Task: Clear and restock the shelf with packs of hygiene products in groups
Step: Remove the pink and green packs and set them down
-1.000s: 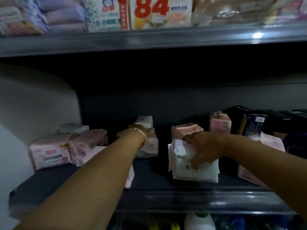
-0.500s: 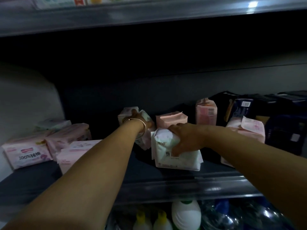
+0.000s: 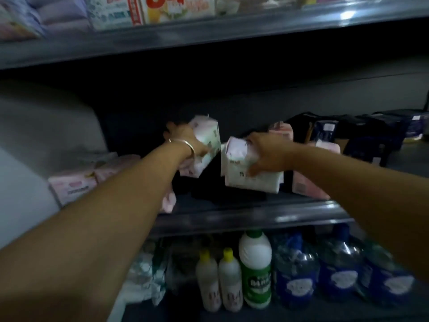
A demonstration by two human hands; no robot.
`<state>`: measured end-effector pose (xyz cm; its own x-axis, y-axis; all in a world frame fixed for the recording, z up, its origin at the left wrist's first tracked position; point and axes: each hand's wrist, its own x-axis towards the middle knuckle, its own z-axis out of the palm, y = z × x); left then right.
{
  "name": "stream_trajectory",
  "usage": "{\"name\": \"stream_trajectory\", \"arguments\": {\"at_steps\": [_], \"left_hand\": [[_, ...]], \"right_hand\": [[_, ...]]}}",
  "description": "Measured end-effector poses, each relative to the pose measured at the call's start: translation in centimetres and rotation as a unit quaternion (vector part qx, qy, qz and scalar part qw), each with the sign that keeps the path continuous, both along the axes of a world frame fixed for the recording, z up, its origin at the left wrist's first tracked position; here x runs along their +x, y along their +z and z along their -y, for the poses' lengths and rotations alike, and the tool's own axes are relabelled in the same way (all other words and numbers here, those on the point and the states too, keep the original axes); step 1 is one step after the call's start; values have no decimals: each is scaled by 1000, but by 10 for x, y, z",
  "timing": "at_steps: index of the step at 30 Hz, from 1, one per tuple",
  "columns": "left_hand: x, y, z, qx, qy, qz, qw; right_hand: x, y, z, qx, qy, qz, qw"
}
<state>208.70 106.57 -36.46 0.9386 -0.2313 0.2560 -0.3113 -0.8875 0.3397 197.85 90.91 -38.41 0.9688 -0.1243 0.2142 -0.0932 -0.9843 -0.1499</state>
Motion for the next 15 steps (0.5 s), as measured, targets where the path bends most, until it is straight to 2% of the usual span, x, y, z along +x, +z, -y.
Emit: {"name": "stream_trajectory", "arguments": {"at_steps": [4,8,12,15], "left_hand": [[-45,2,-25,-44,-52,23,997],[-102,-15,-47,-88,-119,0,989],[-147,-56,-58,-58,-167,-47,983],[-169,-100,-60,12,-190,-105,976]], "right_hand": [[-54,0,-13,34,26,-16,999],[-110,-27,-22,78,55,-79,992],[-149,-76,-24,79,54,-163,982],[-171,-120,-21,69,43,-200,976]]}}
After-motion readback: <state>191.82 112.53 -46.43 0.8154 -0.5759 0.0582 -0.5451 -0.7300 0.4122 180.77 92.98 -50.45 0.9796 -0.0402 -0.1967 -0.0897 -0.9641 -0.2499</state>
